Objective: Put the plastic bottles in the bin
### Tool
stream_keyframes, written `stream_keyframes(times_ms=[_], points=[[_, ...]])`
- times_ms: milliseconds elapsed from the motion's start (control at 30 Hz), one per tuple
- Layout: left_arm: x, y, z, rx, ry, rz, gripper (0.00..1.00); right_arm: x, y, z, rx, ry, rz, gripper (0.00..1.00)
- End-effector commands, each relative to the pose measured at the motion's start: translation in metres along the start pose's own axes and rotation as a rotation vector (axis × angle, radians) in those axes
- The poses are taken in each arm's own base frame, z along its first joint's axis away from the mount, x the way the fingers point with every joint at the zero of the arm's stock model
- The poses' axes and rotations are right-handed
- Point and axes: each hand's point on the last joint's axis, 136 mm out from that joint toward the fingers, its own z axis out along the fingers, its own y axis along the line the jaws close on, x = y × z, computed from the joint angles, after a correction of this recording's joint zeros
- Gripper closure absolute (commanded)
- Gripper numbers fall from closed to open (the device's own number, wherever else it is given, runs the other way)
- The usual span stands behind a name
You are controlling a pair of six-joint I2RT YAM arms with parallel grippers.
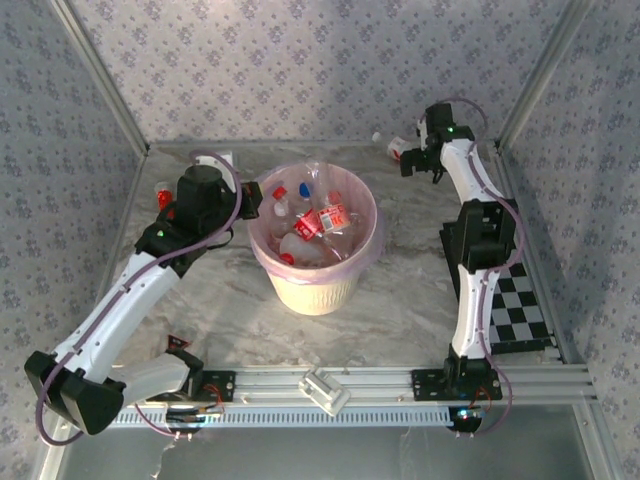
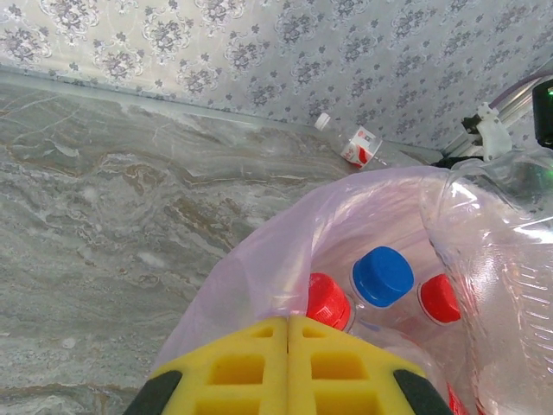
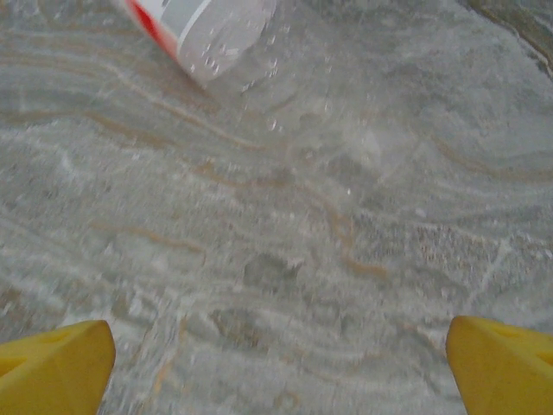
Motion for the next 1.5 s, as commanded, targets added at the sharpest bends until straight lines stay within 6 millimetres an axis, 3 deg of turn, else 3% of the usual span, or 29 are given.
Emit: stream_keyframes(times_ms=[0,200,400,567,767,933,1133,1267,1467], points=[[-0.017,-0.008,-0.014,0.028,-0.044,-0.021,1.0,-0.029,-0.016,0.008,0.038,-0.087,0.026,0.0],[-0.016,-0.005,-0.014,0.022,-0.039,-0.027,1.0,-0.031,-0.03,0.046,0.042,-0.075,0.077,0.0],[-0.015,-0.004,-0.01,0.018,-0.031,-0.032,1.0,-0.034,-0.02,0.072,-0.026,-0.067,0.059,0.0],[-0.011,-0.002,-0.009,0.017,-0.028,-0.031,1.0,-0.029,-0.009,0.08,-0.062,-0.053,0.005,0.0],[-0.014,0.002,-0.005,0.011,-0.014,-0.033,1.0,-0.015,0.021,0.068,-0.191,0.004,-0.086,0.0],[-0.017,0.0,-0.007,0.015,-0.018,-0.036,1.0,0.011,0.051,0.031,-0.319,0.053,-0.149,0.01],[-0.016,0.001,-0.01,0.014,-0.022,-0.043,1.0,0.039,0.086,-0.029,-0.449,0.059,-0.214,0.06],[-0.016,0.001,-0.012,0.014,-0.024,-0.039,1.0,0.026,0.066,-0.035,-0.333,0.001,-0.157,0.09],[-0.015,0.002,-0.013,0.015,-0.025,-0.041,1.0,-0.01,0.023,-0.005,-0.225,-0.013,-0.006,0.11]])
